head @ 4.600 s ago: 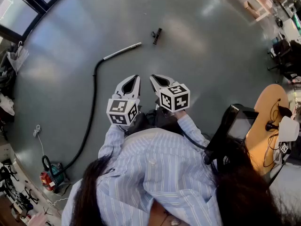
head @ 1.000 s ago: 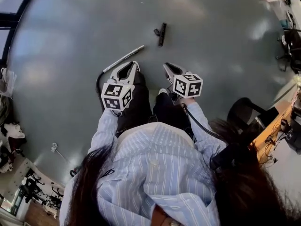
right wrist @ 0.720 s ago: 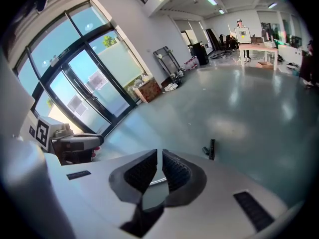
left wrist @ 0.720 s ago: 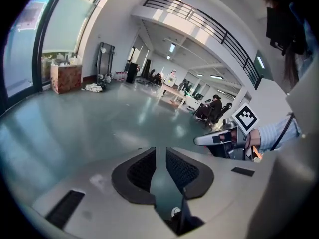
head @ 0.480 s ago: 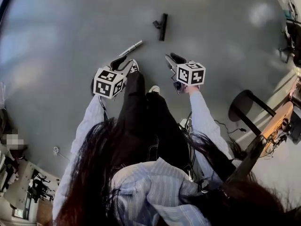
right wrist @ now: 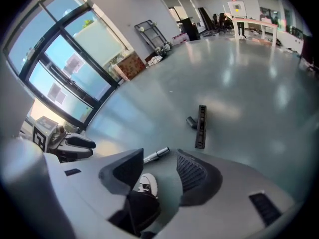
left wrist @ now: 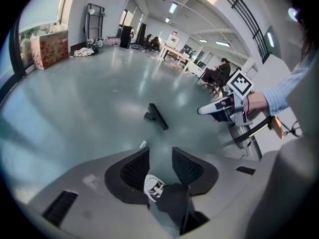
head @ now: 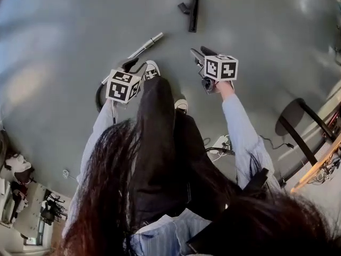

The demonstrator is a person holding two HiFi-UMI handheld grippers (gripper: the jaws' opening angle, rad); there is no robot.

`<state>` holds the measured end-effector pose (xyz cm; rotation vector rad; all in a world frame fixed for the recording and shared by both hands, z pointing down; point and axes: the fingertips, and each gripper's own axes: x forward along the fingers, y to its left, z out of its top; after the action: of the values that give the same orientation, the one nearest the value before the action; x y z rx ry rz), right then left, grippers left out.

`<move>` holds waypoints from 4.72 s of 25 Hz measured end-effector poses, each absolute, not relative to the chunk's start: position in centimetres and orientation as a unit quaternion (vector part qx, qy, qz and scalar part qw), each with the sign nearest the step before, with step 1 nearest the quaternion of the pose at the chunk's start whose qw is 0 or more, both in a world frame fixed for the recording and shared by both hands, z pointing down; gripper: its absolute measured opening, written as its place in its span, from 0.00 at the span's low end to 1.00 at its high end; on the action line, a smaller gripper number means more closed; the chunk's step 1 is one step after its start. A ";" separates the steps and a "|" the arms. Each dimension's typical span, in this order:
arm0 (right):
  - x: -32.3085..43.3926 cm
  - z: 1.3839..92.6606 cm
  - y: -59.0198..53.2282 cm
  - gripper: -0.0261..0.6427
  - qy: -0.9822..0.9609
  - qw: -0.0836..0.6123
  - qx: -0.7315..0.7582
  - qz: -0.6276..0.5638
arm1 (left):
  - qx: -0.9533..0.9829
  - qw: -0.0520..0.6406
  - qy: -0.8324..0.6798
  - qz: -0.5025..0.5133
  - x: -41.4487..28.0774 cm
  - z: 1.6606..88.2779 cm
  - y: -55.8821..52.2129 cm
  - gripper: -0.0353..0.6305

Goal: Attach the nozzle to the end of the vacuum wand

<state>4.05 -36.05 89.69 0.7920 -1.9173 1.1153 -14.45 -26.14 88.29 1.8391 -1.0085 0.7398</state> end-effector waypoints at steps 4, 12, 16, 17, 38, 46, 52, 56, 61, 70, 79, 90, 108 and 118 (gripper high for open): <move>5.1 98.5 -37.6 0.39 -0.763 0.409 0.307 0.396 | 0.734 0.409 -0.418 0.346 -15.2 97.6 -25.3 0.25; 6.9 110.7 -46.6 0.47 -0.775 0.400 0.386 0.301 | 0.736 0.357 -0.415 0.399 -15.3 112.2 -25.1 0.30; 6.7 113.3 -48.7 0.48 -0.785 0.397 0.382 0.285 | 0.729 0.371 -0.416 0.398 -16.5 116.2 -25.3 0.33; 6.7 113.9 -49.3 0.48 -0.785 0.403 0.378 0.279 | 0.732 0.369 -0.410 0.399 -16.5 116.9 -25.7 0.34; 4.8 122.9 -51.1 0.45 -0.760 0.540 0.309 0.186 | 0.738 0.308 -0.374 0.469 -14.0 124.7 -26.3 0.39; 0.4 120.0 -48.3 0.41 -0.837 0.524 0.149 0.044 | 0.751 0.331 -0.341 0.458 -14.6 124.4 -26.1 0.35; -1.7 118.3 -46.2 0.39 -0.861 0.506 0.048 -0.006 | 0.751 0.334 -0.344 0.454 -15.4 123.1 -26.8 0.35; -2.6 117.9 -44.8 0.39 -0.864 0.502 0.004 -0.019 | 0.752 0.330 -0.350 0.451 -16.1 122.5 -27.0 0.35; -3.3 117.4 -43.4 0.39 -0.870 0.493 -0.018 -0.029 | 0.756 0.324 -0.344 0.454 -15.9 122.5 -26.9 0.34; -3.9 115.9 -42.8 0.39 -0.880 0.472 -0.045 -0.009 | 0.774 0.307 -0.329 0.445 -15.4 121.9 -26.2 0.34; -5.0 116.3 -41.5 0.39 -0.869 0.482 -0.109 0.014 | 0.796 0.286 -0.288 0.449 -15.0 121.3 -25.2 0.34; -5.7 117.7 -41.3 0.39 -0.863 0.494 -0.106 -0.002 | 0.776 0.301 -0.297 0.468 -14.5 122.6 -25.7 0.34; -2.8 112.4 -43.3 0.41 -0.891 0.451 0.033 0.052 | 0.754 0.301 -0.421 0.405 -15.8 119.8 -26.5 0.34; -5.2 107.7 -40.8 0.38 -0.929 0.311 0.130 0.148 | 0.703 0.362 -0.567 0.232 -19.9 110.5 -29.7 0.20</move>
<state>-5.20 -40.82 107.68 0.3444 -2.4534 0.3916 -19.94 -29.66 110.51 1.8097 -1.4599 0.5977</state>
